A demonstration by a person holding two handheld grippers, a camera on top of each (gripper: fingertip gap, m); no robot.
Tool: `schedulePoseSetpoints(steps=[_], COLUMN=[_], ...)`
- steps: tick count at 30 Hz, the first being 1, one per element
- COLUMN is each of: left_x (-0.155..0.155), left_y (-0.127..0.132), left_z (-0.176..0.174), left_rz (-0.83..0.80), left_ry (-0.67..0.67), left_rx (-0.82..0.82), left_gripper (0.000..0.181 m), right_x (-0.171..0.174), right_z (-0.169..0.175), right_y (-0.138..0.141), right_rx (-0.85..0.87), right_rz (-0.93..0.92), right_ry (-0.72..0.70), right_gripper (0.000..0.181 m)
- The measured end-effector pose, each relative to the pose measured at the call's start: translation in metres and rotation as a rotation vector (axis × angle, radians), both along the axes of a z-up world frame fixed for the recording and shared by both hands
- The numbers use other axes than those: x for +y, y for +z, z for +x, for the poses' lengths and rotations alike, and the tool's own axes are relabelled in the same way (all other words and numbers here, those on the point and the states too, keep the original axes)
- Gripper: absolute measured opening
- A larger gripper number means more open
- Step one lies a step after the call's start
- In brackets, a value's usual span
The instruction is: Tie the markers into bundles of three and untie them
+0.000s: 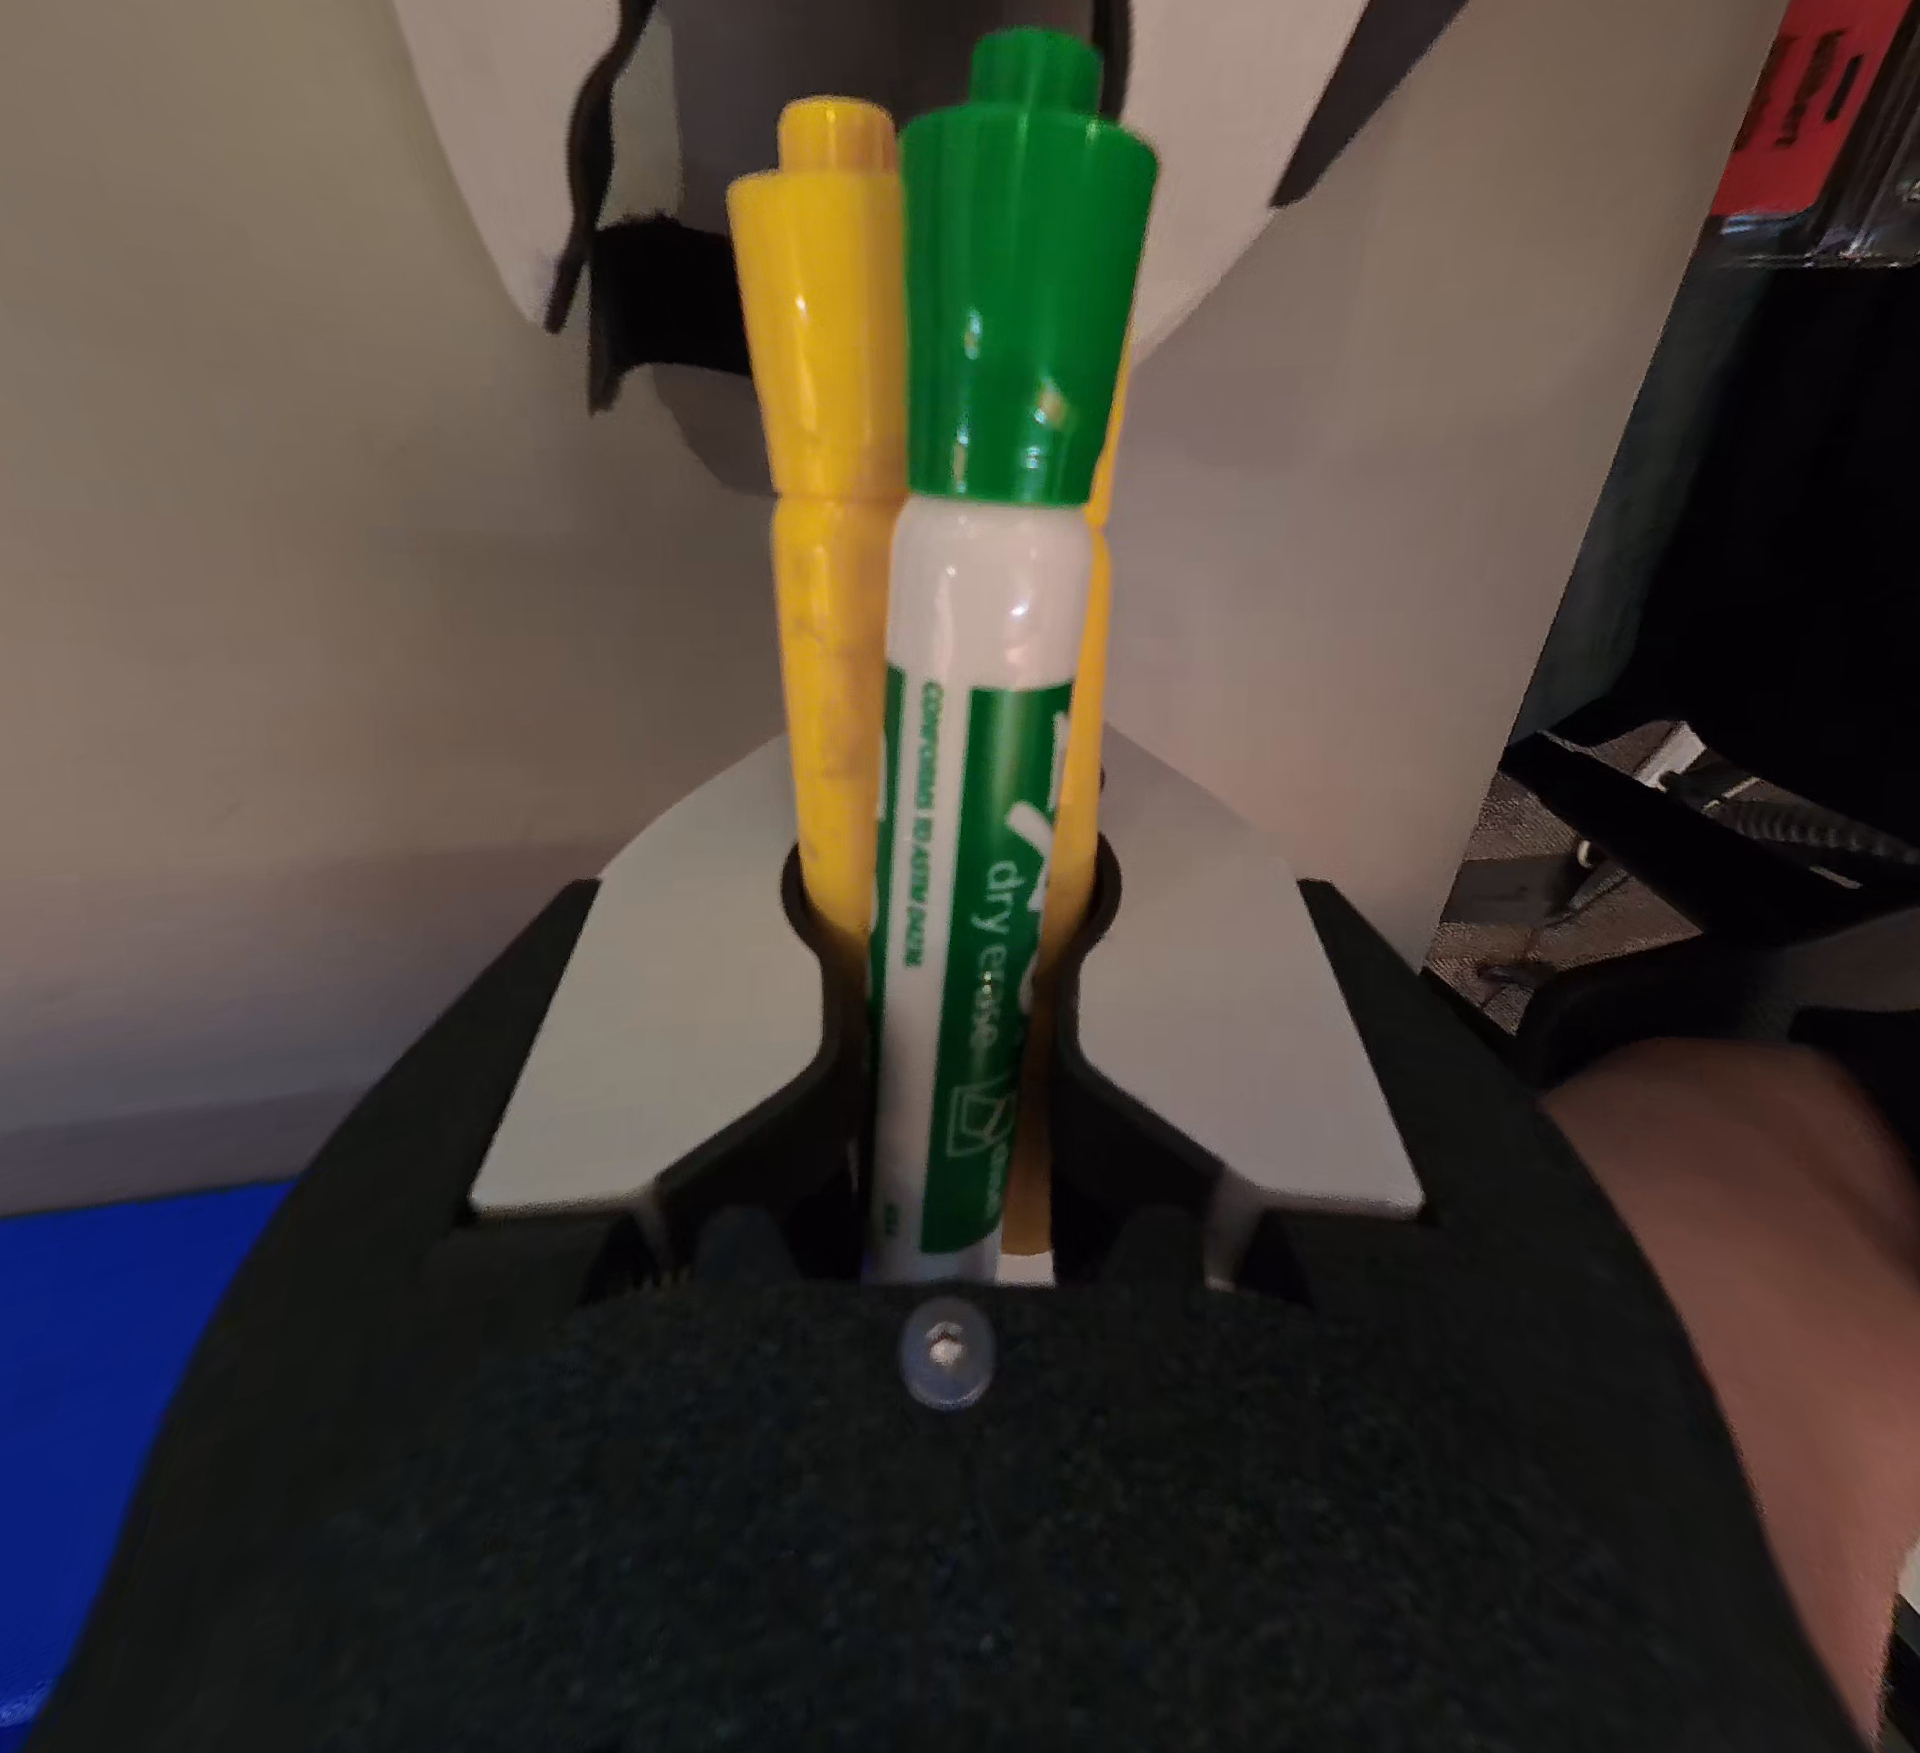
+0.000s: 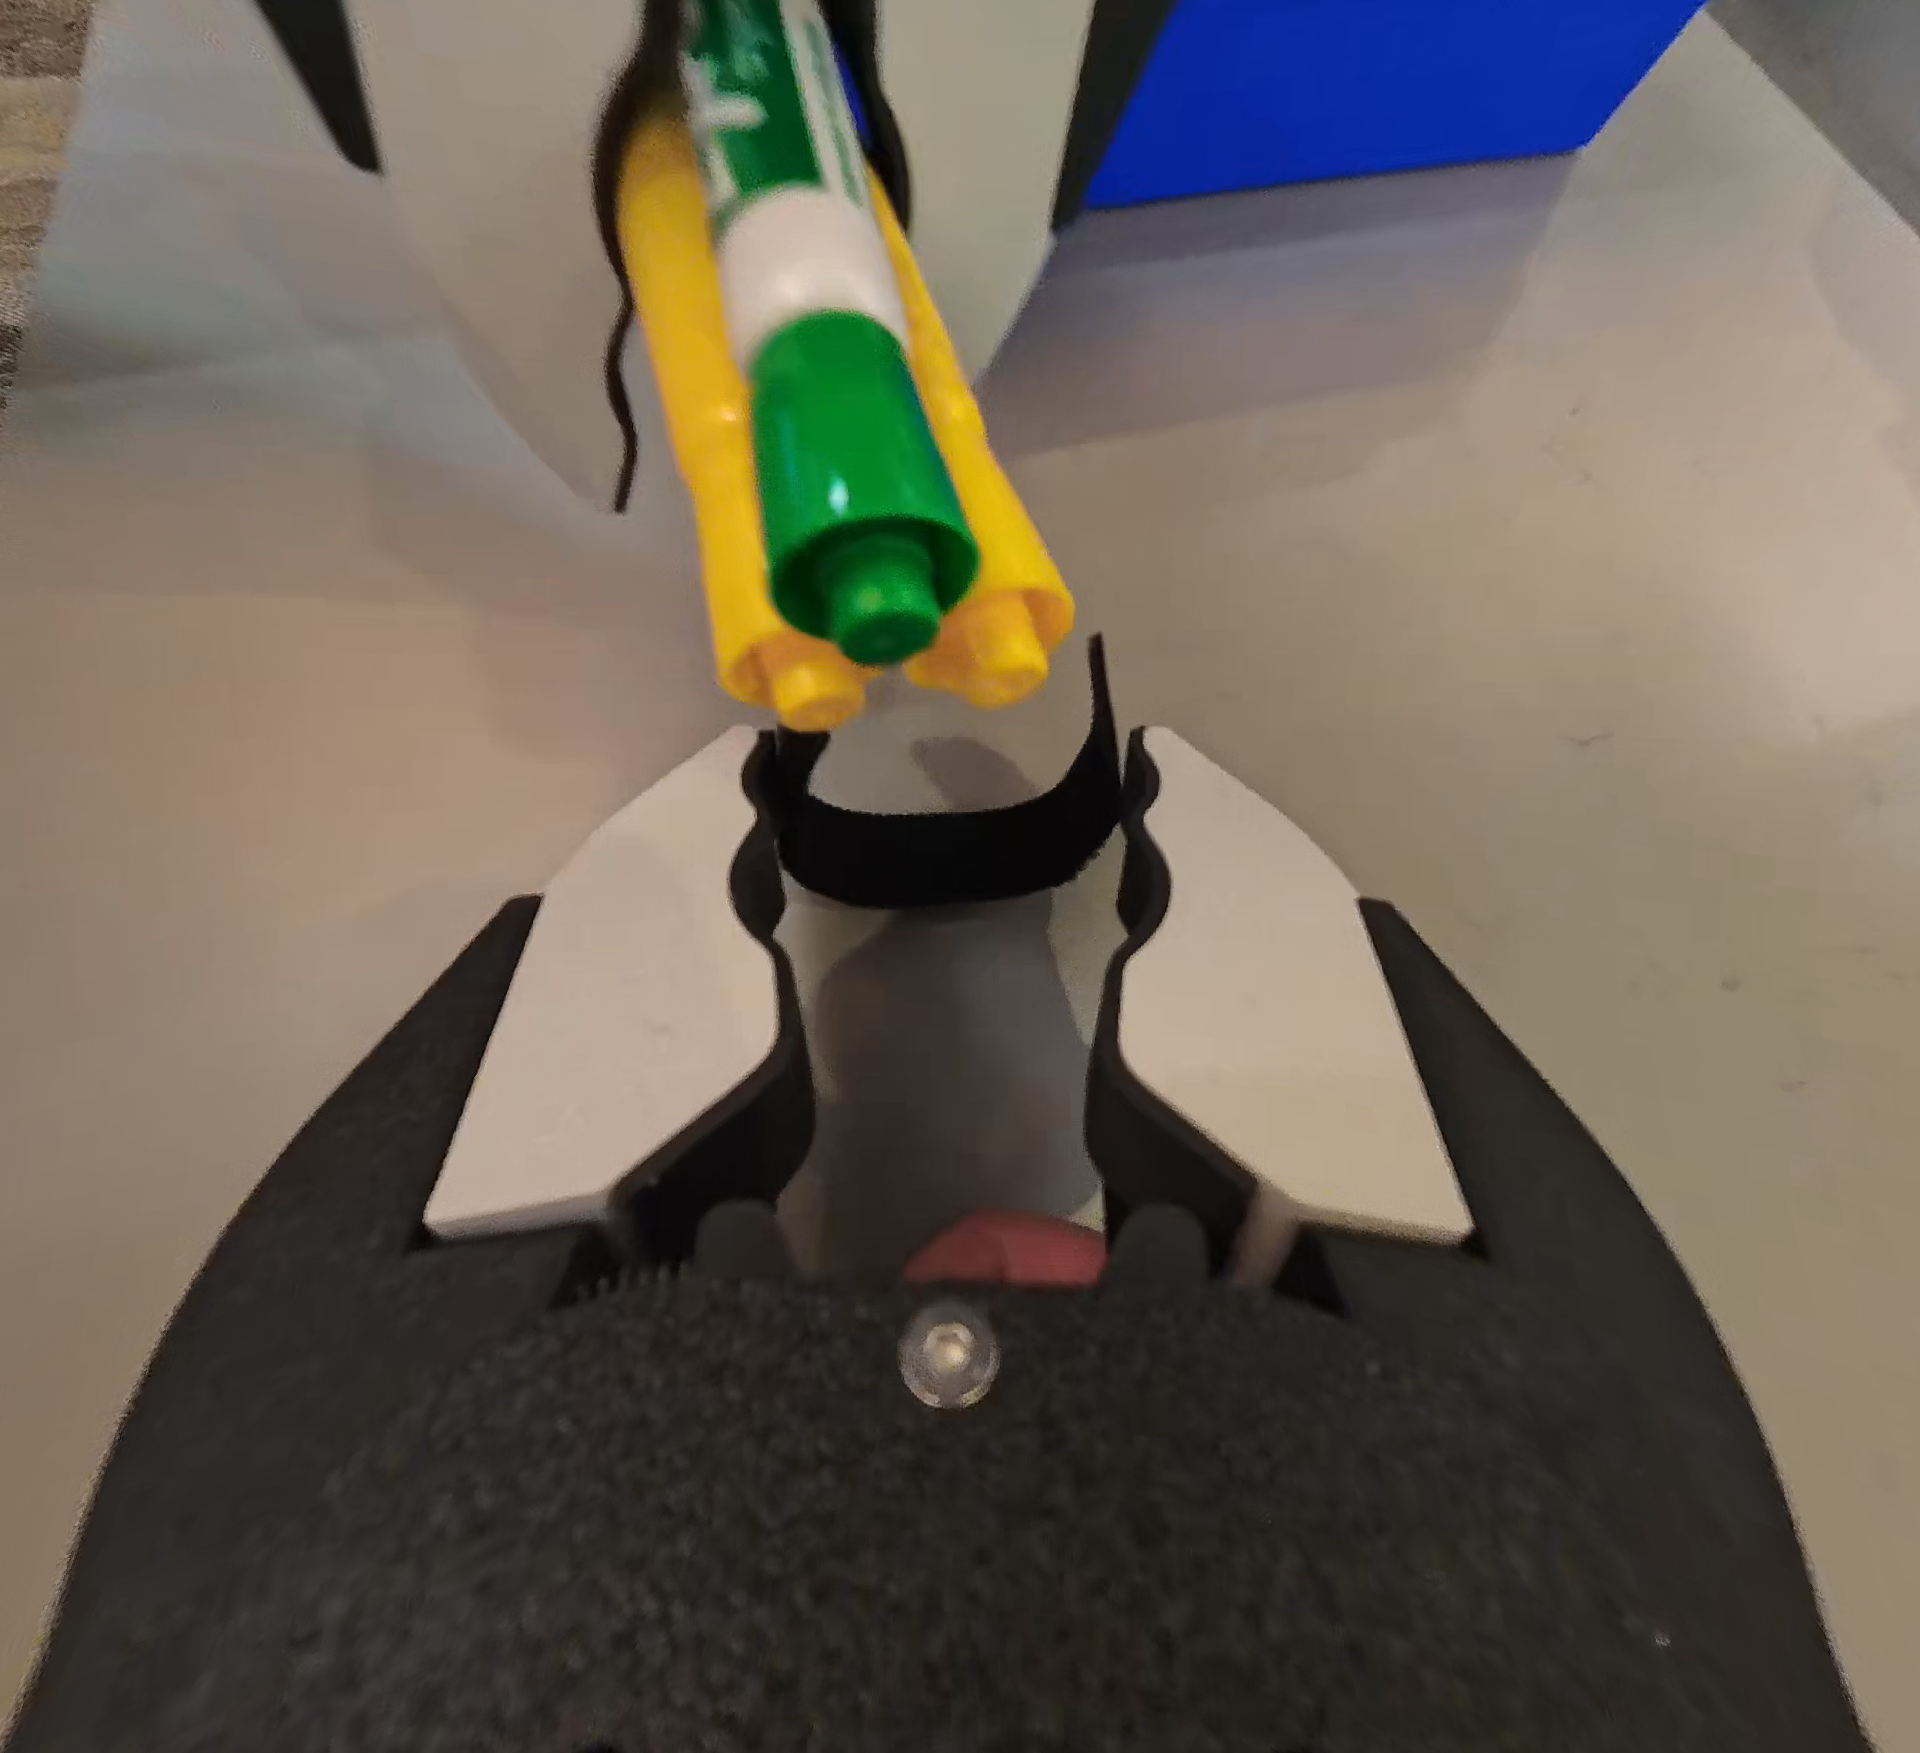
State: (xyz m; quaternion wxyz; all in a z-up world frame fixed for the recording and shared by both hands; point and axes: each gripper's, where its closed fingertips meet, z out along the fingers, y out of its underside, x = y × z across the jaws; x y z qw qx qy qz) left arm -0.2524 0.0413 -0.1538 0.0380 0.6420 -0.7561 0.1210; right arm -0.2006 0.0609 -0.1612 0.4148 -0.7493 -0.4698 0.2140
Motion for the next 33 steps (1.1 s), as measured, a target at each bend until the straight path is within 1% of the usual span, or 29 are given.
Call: schedulePoseSetpoints(steps=[4,11,18,29,33], left_x=[-0.001,-0.005,-0.01,-0.018,-0.019], left_y=[-0.003,0.002,0.001,-0.005,-0.007], left_z=[0.003,0.005,0.012,0.019,0.022], left_rz=[-0.016,-0.03,-0.048,-0.07,-0.078], left_ry=[-0.007,-0.018,-0.039,-0.071,-0.076], left_rx=[-0.005,-0.031,-0.037,-0.031,-0.032], left_gripper=[0.041,0.042,0.041,0.042,0.041], right_x=[-0.007,-0.021,-0.024,-0.027,-0.03], right_z=[-0.001,0.003,0.003,-0.004,-0.008], right_y=[0.011,0.03,0.051,0.075,0.085], right_rx=[0.021,0.106,0.191,0.302,0.368], right_rz=[0.058,0.099,0.109,0.1,0.08], right_ry=[0.04,0.107,0.114,0.126,0.134], right_gripper=[0.064,0.067,0.065,0.063,0.061])
